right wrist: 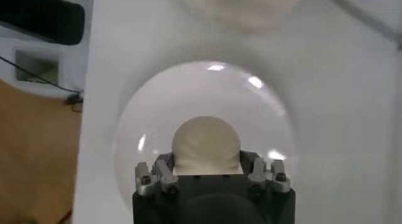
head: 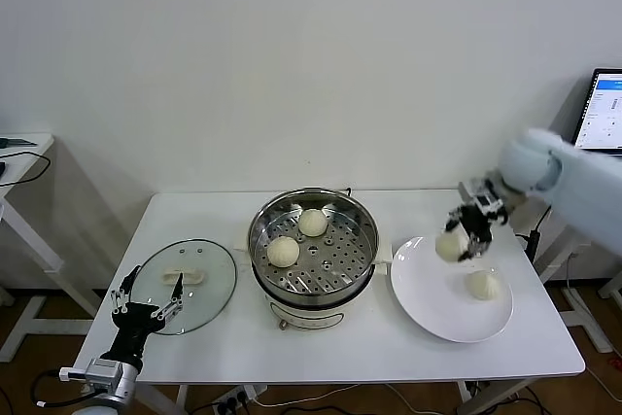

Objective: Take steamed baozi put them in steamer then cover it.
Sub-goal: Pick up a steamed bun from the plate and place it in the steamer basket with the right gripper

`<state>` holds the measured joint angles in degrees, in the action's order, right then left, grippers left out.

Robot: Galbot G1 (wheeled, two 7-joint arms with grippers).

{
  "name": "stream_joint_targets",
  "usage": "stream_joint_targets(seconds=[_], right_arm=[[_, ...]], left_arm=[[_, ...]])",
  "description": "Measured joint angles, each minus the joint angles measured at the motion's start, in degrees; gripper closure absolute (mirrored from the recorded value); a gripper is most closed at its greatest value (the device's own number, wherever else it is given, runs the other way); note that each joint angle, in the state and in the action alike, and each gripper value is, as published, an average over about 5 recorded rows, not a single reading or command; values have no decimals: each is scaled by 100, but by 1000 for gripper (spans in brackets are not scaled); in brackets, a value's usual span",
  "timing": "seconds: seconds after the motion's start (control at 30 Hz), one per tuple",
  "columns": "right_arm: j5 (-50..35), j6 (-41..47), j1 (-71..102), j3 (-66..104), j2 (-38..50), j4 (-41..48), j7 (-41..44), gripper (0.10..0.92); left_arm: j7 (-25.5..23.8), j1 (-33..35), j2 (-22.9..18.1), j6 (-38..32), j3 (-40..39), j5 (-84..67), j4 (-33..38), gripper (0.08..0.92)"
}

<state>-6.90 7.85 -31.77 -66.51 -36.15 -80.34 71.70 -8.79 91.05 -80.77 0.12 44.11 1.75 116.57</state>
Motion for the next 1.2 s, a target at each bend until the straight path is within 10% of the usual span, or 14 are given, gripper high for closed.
stream_joint_targets(seconds=[1.2], right_arm=[[926,-3709,-1114,-1405,-3100,-295,-890,347]], left_arm=[[-92,-141,82,-2,190,-114,-233,177]])
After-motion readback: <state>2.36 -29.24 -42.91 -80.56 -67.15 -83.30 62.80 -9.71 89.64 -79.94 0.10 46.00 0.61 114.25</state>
